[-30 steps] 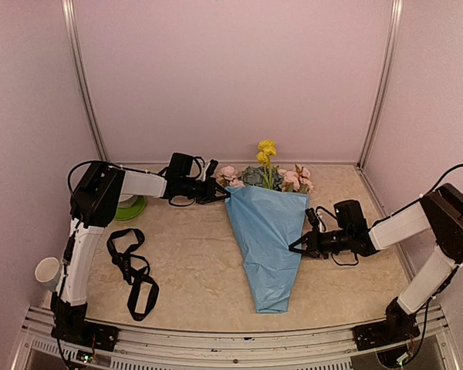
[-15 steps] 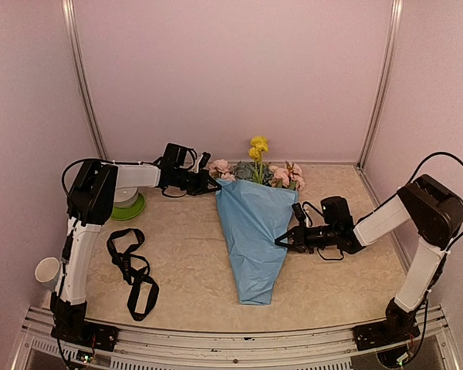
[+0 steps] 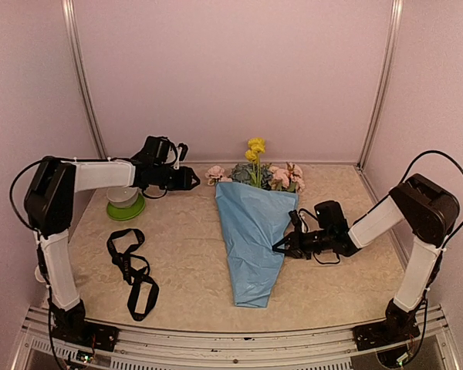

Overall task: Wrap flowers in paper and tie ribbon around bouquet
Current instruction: Adjust the folded bouquet at the center of the board.

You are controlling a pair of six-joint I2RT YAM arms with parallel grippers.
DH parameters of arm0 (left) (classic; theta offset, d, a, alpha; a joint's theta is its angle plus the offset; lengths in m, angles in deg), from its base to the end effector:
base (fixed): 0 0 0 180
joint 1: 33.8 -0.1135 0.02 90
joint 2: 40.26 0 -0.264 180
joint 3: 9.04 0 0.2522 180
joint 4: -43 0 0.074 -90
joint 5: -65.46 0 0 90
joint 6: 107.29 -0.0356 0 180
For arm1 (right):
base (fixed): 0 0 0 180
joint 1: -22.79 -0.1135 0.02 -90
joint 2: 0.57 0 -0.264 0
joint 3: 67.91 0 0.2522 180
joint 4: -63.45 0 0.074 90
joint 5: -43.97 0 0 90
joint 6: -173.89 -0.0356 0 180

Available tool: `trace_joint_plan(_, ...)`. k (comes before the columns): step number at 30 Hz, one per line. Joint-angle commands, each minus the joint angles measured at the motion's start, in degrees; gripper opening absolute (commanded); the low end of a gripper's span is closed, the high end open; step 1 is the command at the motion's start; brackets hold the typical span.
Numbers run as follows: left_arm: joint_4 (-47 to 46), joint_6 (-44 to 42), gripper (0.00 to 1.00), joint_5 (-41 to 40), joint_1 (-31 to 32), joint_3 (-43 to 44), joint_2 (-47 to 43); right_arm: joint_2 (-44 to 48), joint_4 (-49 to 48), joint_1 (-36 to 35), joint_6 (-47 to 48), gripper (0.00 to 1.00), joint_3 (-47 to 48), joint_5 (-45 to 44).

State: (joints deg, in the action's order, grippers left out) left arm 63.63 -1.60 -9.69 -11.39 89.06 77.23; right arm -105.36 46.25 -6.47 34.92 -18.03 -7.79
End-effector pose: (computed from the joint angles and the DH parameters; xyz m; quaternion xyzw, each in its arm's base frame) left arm 0.4244 -0.1849 0.1942 0.1072 0.8940 -0.2474 0.3577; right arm 0.2623 0.1722 0.1000 0.0030 0.8603 0.4908 0.1375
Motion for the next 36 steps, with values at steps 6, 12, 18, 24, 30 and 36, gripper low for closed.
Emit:
trace_joint_plan(6, 2.4, -4.9, 0.32, -13.4, 26.6, -20.3, -13.6, -0.1, 2.4, -6.3, -1.1, 0.00, 1.6, -4.4)
trace_joint_plan(12, 11.4, -7.0, 0.21, -21.7, 35.4, -18.2, -11.0, 0.7, 0.6, -8.4, -3.3, 0.00, 0.6, -7.9)
trace_joint_plan(18, 17.7, -10.6, 0.19, -21.6, 41.3, -19.4, -9.4, 1.6, -0.6, -10.3, -4.6, 0.00, 0.5, -10.8)
trace_joint_plan(24, 18.9, -12.4, 0.20, -19.0, 52.5, -20.2, -11.4, 2.6, -0.6, -11.4, -5.5, 0.00, -0.1, -13.0)
trace_joint_plan(30, 21.2, -10.9, 0.19, -19.1, 57.3, -21.9, -10.1, 1.8, -1.1, -12.5, -5.7, 0.00, 0.6, -13.5)
trace_joint_plan(36, 19.1, -15.4, 0.19, -10.6, 58.0, -19.7, -18.2, 0.9, -0.3, -13.5, -5.2, 0.00, 1.7, -13.9)
